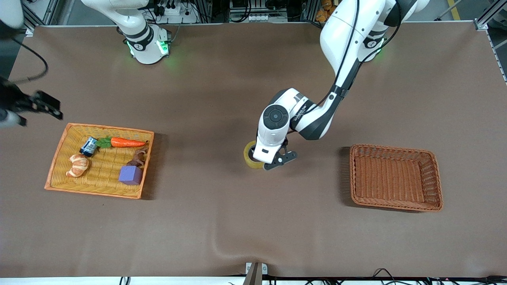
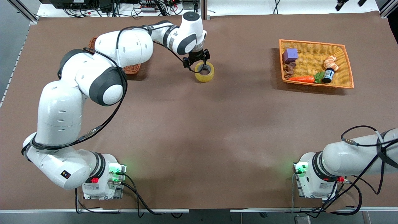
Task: Transfer tape with both arms
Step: 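Grasp the tape roll with the left gripper while the right gripper withdraws, then carry the tape roll with the left gripper into the wicker basket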
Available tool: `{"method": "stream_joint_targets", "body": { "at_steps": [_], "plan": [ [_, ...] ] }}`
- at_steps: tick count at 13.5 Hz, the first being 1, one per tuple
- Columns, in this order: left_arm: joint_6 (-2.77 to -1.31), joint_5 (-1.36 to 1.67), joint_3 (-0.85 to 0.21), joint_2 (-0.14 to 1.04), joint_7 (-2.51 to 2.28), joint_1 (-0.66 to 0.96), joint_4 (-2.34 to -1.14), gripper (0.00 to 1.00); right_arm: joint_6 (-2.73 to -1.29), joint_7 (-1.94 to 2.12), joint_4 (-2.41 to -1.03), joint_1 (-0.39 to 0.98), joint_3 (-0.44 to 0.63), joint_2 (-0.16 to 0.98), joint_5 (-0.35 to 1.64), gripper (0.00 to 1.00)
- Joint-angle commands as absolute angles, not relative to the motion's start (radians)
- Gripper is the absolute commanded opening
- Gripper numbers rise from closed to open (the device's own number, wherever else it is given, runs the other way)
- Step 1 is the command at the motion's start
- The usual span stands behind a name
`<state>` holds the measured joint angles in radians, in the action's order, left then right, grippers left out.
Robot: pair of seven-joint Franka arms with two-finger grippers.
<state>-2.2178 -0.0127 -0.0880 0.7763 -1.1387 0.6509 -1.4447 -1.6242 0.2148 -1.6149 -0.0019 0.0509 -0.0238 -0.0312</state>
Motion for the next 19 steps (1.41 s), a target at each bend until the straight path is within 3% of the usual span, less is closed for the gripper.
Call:
{"method": "stream_joint_targets", "body": {
  "at_steps": [1,2,3,4,6,7,9,14,19],
  "plan": [
    [-2.212,-0.008,-0.077,0.772,-1.17,0.673,-1.473,1.0,-1.605,0.129,-1.655,-0.018,0.037,-0.078,-0.06,1.0],
    [-2.212,-0.014,-0.077,0.791,-1.17,0.673,-1.471,1.0,-1.6,0.106,-1.655,-0.018,0.035,-0.081,-0.06,1.0],
    [-2.212,-0.044,-0.077,0.802,-1.172,0.679,-1.468,0.94,-1.586,0.091,-1.654,-0.017,0.035,-0.081,-0.06,1.0],
    [-2.212,-0.078,-0.077,0.811,-1.173,0.686,-1.468,0.69,-1.568,0.101,-1.646,-0.018,0.035,-0.081,-0.06,1.0],
    [-2.212,-0.087,-0.078,0.816,-1.172,0.686,-1.468,0.07,-1.543,0.145,-1.625,-0.031,0.04,-0.072,-0.034,1.0],
    [-2.212,-0.089,-0.077,0.816,-1.16,0.68,-1.465,0.0,-1.543,0.146,-1.612,-0.031,0.04,-0.065,-0.02,1.0],
    [-2.177,-0.089,-0.074,0.793,-1.16,0.655,-1.46,0.0,-1.542,0.144,-1.611,-0.049,0.04,-0.064,-0.012,1.0],
    [-1.867,-0.09,-0.074,0.542,-0.896,0.455,-1.47,0.0,-1.539,0.146,-1.611,-0.057,0.04,-0.058,0.014,1.0],
    [-1.759,-0.08,-0.083,0.452,-0.538,0.104,-1.491,0.0,-1.523,0.146,-1.609,-0.083,0.032,-0.058,0.008,1.0]
  ]
}}
